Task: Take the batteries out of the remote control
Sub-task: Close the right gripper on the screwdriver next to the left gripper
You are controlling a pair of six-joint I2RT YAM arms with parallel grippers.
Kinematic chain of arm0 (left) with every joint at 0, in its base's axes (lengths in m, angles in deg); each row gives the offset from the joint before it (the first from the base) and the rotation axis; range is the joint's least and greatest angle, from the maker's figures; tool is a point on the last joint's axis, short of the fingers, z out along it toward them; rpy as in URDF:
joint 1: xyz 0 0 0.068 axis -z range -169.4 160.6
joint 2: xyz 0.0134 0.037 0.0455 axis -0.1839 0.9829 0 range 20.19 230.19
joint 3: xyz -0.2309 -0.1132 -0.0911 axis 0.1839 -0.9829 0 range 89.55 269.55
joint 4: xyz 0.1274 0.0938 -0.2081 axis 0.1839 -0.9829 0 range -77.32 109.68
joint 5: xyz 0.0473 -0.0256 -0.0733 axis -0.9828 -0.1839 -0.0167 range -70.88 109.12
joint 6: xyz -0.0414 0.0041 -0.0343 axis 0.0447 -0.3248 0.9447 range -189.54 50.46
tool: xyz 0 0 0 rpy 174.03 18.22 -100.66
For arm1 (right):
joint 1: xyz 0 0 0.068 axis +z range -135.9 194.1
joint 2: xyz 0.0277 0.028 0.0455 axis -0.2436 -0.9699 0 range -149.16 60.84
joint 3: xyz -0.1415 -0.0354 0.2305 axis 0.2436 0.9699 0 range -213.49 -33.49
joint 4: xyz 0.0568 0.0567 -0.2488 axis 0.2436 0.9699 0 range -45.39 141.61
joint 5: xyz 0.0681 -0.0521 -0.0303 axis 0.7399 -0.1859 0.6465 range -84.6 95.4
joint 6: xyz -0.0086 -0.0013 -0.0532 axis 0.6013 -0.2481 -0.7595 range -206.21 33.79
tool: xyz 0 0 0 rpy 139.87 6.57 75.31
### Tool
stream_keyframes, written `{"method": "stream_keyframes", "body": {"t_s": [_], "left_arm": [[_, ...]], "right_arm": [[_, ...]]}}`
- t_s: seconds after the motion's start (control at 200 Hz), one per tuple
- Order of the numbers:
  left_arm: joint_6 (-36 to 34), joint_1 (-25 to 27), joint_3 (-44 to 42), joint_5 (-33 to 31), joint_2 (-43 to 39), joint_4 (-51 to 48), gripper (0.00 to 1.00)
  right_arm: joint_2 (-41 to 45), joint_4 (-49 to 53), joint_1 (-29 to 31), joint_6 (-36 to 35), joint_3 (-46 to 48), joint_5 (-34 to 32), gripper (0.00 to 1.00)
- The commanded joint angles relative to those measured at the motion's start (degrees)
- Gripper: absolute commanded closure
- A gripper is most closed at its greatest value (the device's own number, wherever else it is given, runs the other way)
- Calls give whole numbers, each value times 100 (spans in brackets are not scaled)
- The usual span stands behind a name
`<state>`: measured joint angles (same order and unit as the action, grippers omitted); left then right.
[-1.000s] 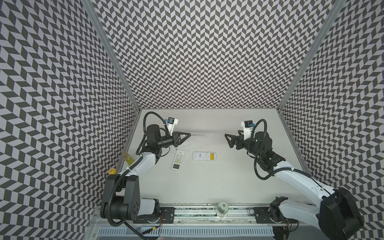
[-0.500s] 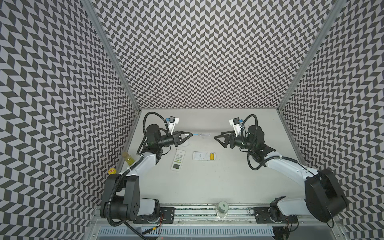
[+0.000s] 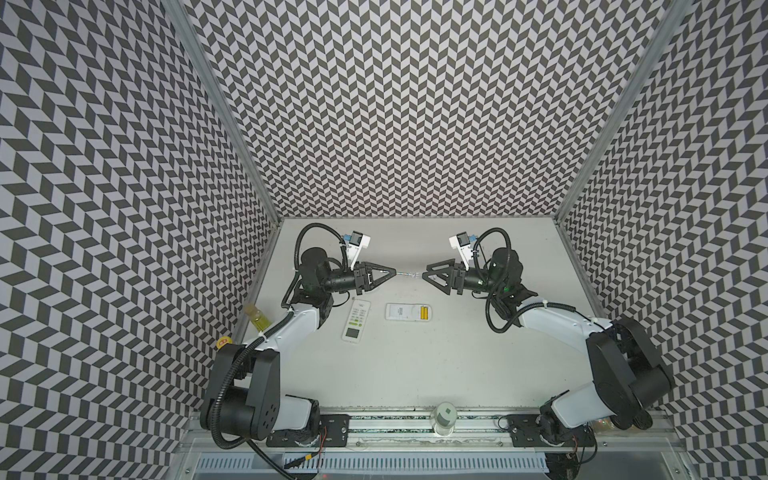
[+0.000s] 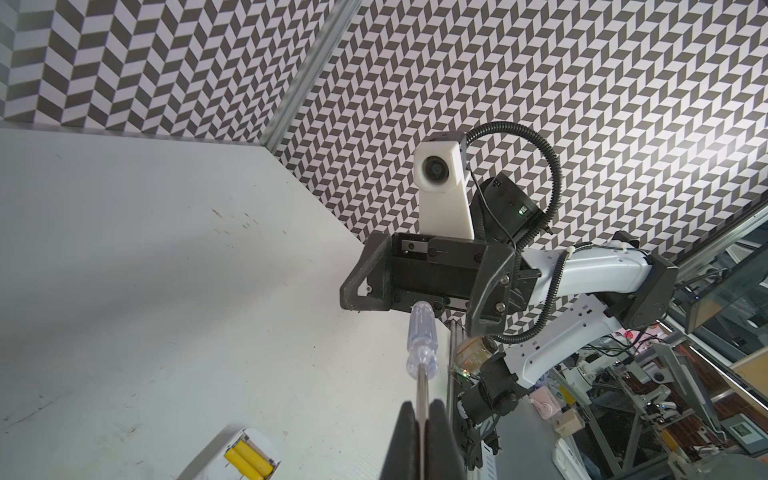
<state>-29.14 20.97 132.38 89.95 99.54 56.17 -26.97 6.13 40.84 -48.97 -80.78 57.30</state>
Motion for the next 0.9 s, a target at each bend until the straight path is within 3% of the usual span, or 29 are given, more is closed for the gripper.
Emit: {"method": "stream_keyframes", "body": {"t_s": [0.0, 0.456, 0.776, 0.896], "left_arm": [[248, 37, 177, 159, 46, 397, 100], [43, 185, 203, 98, 69, 163, 100], [-93, 202, 261, 17, 88, -18, 100], [-128, 211, 259, 45, 68, -72, 100]], "right_arm": [[-82, -780, 193, 300, -131, 175, 18], [-439, -1668, 468, 838, -159, 241, 44], [-369, -1152, 526, 376, -198, 199, 58], [-366, -1171, 517, 416, -198, 233, 72]]}}
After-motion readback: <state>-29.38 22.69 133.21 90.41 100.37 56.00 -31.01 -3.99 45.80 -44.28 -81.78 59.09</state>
